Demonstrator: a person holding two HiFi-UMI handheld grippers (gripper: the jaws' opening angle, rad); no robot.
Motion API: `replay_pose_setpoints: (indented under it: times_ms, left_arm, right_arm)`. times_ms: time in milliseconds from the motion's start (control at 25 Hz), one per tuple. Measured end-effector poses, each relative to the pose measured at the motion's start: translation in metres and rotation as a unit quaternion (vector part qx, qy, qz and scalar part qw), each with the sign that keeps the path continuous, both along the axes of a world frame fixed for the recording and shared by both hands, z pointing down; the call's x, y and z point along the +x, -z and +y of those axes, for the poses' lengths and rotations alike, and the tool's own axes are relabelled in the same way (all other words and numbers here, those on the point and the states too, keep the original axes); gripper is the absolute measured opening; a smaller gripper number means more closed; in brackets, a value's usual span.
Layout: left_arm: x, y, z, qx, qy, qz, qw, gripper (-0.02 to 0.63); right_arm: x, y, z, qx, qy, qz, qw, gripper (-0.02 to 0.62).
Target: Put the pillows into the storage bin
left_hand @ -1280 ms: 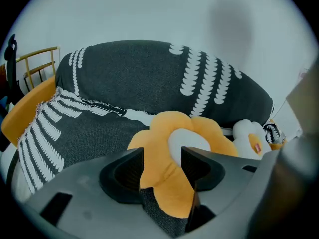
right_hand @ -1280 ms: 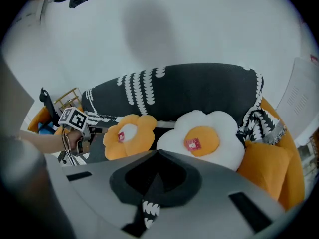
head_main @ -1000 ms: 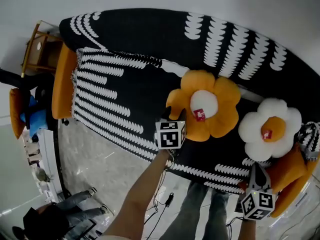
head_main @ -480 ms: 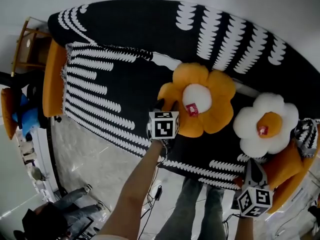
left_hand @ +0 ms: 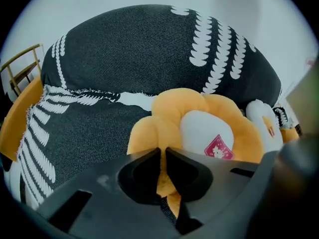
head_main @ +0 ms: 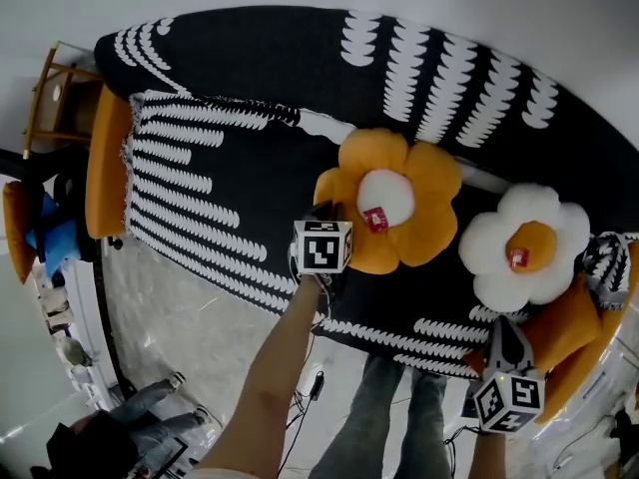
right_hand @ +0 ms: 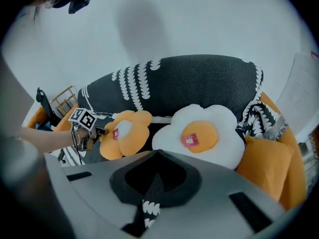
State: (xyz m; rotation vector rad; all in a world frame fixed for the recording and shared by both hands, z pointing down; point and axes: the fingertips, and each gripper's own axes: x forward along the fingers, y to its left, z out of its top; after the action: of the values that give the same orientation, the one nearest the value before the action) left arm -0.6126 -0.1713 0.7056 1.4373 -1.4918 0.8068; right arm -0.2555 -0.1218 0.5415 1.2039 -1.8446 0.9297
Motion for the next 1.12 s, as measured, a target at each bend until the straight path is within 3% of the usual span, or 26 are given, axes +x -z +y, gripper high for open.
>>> replay_pose_setpoints:
  times_ms: [160, 360, 480, 680, 880, 1120]
  left_arm:
    - [0.0, 0.004, -0.003, -0.004, -0.015, -0.007, 0.9999, 0.02]
    - [0.003, 0.024, -0.006, 0.001, 0.015, 0.019, 0.9997, 0.015]
    - [0.007, 0.039, -0.004, 0.01, 0.008, 0.009, 0.9999, 0.017]
    - [0.014, 0.076, 0.0, 0.015, -0.001, -0.024, 0.9996, 0.017]
    - [0.022, 0.116, -0.004, 0.033, 0.006, 0.001, 0.9994, 0.017]
    - [0.034, 0.176, -0.002, 0.064, -0.013, -0.001, 0.9979, 0.015]
  right_arm:
    - [0.003, 0.007, 0.0, 0.009, -0.001, -0.005, 1.0, 0.002]
    - [0.01, 0.025, -0.004, 0.012, -0.01, -0.001, 1.0, 0.002]
    - [0.011, 0.037, -0.006, 0.021, -0.013, -0.005, 1.0, 0.002]
    - [0.014, 0.069, -0.005, 0.041, -0.016, -0.012, 0.999, 0.002]
    - [0.027, 0.103, -0.003, 0.06, -0.031, -0.012, 0.998, 0.002]
    - [0.047, 0.142, 0.004, 0.091, -0.051, -0.008, 0.994, 0.002]
